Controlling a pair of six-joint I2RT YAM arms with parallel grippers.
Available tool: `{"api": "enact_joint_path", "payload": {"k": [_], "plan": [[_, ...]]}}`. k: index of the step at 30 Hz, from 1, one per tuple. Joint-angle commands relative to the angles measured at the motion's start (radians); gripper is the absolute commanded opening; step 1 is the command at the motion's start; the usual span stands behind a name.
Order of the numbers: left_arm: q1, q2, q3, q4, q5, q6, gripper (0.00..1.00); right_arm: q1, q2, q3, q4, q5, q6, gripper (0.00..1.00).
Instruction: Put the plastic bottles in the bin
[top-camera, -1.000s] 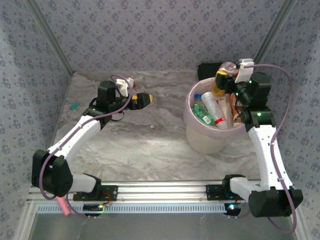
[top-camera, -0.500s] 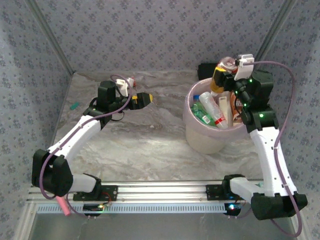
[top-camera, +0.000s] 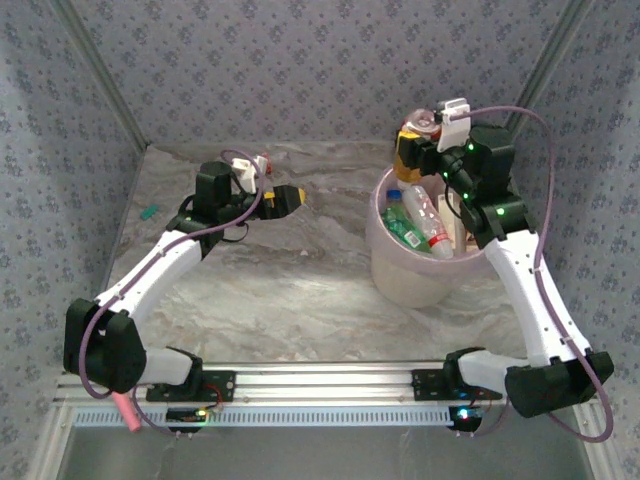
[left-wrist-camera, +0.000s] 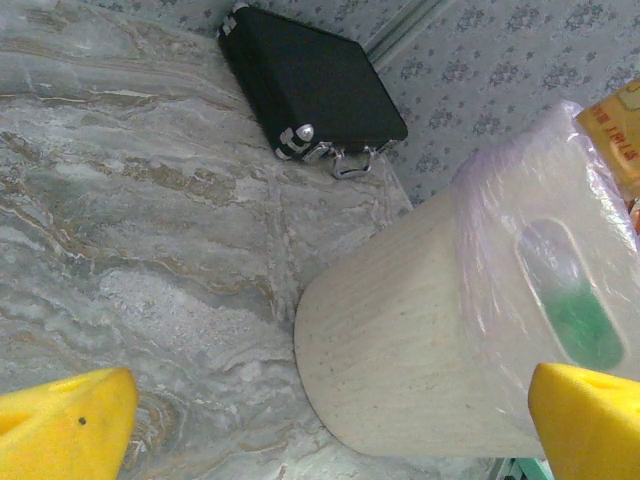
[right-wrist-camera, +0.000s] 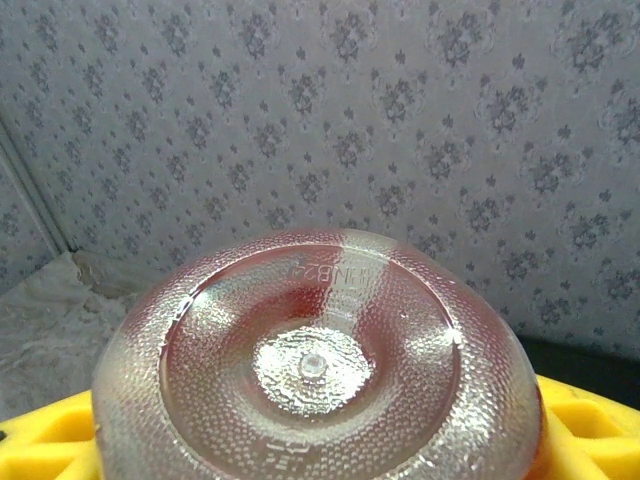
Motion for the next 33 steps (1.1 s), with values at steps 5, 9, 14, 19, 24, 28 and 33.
{"api": "enact_joint_path", "payload": {"k": [5,9,14,19,24,28,33], "plan": [[0.011,0.001,0.001,0.016,-0.008,0.003,1.00,-0.001,-0.053,-0.120,-0.043,0.057,-0.032,0.32],[0.011,0.008,-0.010,0.035,-0.006,-0.006,1.00,-0.010,-0.103,-0.214,-0.061,0.072,-0.017,0.32],[0.014,0.007,-0.011,0.034,-0.003,-0.007,1.00,-0.015,-0.141,-0.189,-0.150,0.118,-0.004,0.32],[0.017,0.004,-0.011,0.037,-0.004,-0.009,1.00,-0.014,-0.113,-0.036,-0.261,0.133,0.015,0.32],[0.018,0.009,-0.024,0.059,-0.005,-0.024,1.00,-0.016,-0.072,-0.061,-0.236,0.114,0.028,0.32],[0.019,0.011,-0.008,0.032,-0.005,-0.013,1.00,-0.014,-0.022,0.139,-0.305,0.103,0.008,0.33],[0.023,0.017,0.004,-0.024,-0.096,-0.020,1.00,-0.011,0.081,0.491,-0.550,0.126,0.007,0.34]]}}
